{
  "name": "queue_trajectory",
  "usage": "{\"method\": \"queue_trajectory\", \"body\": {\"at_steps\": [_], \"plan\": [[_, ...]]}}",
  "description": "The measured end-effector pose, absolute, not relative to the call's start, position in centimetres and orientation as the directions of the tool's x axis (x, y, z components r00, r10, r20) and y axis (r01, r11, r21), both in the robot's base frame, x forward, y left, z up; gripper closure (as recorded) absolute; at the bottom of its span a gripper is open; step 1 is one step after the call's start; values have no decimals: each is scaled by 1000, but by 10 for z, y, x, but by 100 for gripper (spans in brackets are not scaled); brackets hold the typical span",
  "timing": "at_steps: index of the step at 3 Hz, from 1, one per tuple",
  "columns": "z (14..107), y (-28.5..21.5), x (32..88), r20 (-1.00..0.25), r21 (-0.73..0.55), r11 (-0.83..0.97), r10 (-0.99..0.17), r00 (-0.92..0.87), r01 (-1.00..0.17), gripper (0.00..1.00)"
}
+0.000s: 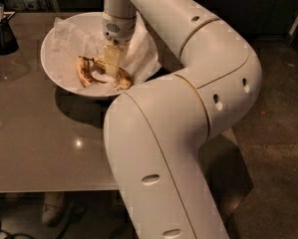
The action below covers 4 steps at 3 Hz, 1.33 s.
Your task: Pick banana from white bowl
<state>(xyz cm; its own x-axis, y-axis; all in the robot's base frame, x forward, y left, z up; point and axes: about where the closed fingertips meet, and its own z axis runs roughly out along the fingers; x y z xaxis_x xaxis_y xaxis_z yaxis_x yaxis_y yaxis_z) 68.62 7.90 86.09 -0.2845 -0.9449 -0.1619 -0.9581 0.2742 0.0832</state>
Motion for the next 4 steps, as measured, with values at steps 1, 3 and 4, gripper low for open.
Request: {"method": "queue_trajectory", "body": {"at_steps": [1,3,4], "plan": [[858,80,686,-172,100,267,-944,-281,-959,46],[853,79,687,-197,128,249,-942,-271,-960,47],[851,79,687,-206,137,239,-943,-263,-961,47]]}}
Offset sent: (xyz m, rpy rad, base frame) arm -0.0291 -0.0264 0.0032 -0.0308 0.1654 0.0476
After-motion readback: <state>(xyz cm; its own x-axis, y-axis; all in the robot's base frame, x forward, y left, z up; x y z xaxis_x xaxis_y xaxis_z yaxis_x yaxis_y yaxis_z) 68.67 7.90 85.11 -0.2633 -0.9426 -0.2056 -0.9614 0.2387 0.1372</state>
